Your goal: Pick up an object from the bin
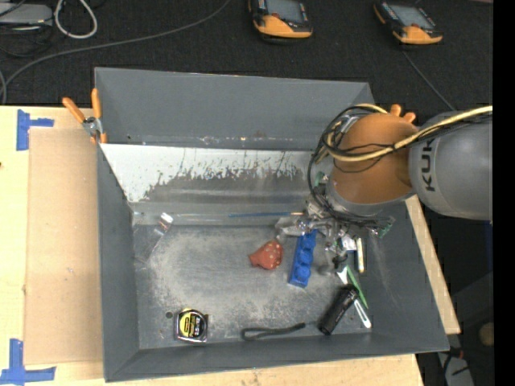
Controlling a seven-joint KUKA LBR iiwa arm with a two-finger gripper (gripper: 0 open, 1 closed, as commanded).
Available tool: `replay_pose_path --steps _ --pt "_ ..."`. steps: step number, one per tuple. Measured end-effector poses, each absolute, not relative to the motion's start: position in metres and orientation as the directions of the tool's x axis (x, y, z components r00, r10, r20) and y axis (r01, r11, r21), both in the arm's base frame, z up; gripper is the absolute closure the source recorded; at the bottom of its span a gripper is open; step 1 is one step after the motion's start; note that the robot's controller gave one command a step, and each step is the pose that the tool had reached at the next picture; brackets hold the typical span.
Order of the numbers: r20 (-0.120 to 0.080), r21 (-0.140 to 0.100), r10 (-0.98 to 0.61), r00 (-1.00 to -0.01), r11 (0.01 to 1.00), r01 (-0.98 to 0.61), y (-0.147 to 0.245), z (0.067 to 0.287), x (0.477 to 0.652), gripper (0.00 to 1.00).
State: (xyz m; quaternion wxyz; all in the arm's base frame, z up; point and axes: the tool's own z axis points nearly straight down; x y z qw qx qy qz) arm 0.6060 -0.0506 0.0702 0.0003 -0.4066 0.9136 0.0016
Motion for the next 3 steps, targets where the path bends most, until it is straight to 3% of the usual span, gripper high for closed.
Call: replay_pose_path --steps 1,2,3 --pt "-0.003 0.003 -0.550 -0.835 0.835 -0.550 -0.0593 0.0700 0.6085 0.00" --pt "-0.007 0.001 -0.755 -0.655 0.655 -0.755 -0.0495 0.0713 0.6080 1.00" --pt "-0.008 0.002 -0.754 -0.656 0.656 -0.754 -0.0496 0.0714 0.6079 1.00"
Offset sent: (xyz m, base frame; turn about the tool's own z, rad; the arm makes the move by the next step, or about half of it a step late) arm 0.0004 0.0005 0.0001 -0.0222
